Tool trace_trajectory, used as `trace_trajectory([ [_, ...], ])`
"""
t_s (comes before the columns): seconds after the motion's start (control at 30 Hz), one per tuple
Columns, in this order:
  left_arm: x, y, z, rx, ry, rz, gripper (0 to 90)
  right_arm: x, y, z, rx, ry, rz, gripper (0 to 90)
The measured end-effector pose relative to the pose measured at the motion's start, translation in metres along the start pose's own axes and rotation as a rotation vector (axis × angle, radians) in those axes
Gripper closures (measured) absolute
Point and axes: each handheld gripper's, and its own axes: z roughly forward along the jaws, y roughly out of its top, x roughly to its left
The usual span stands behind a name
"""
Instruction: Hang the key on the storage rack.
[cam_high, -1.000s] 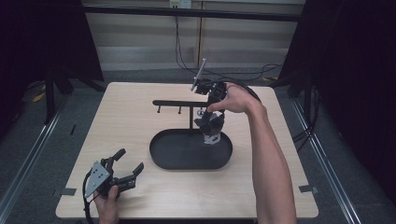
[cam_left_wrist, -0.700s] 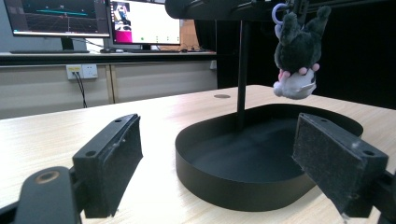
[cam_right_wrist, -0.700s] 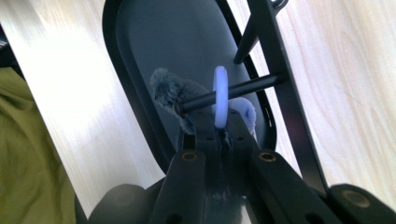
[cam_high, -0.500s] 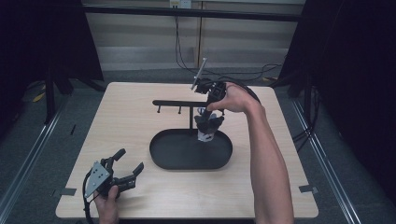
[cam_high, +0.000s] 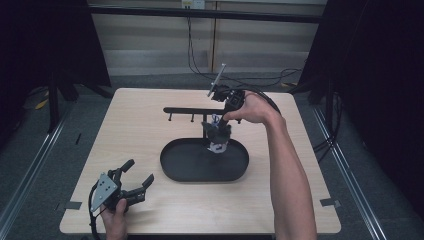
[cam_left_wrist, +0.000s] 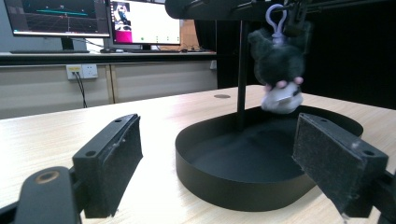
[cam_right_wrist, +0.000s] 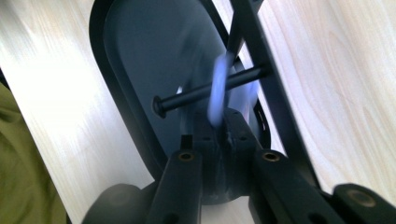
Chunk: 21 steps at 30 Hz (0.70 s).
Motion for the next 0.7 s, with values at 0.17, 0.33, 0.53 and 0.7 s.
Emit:
trace_trajectory([
  [0.17,-0.001,0.000,0.001,-0.007,0.005,-0.010,15.4,0.004,-0.005,-0.004,-0.018,-0.010,0.012,76.8],
  [0.33,0.000,0.000,0.000,0.001,0.002,0.001,15.4,0.008,-0.015,-0.005,-0.046,-0.044,0.030,70.1],
  [0.53,0.000,0.000,0.000,0.003,0.001,0.002,15.4,0.016,-0.023,-0.008,-0.076,-0.072,0.023,62.4],
  [0.7,0.000,0.000,0.000,0.002,0.001,0.002,15.5,0.025,-0.029,-0.010,-0.101,-0.078,0.025,54.8],
])
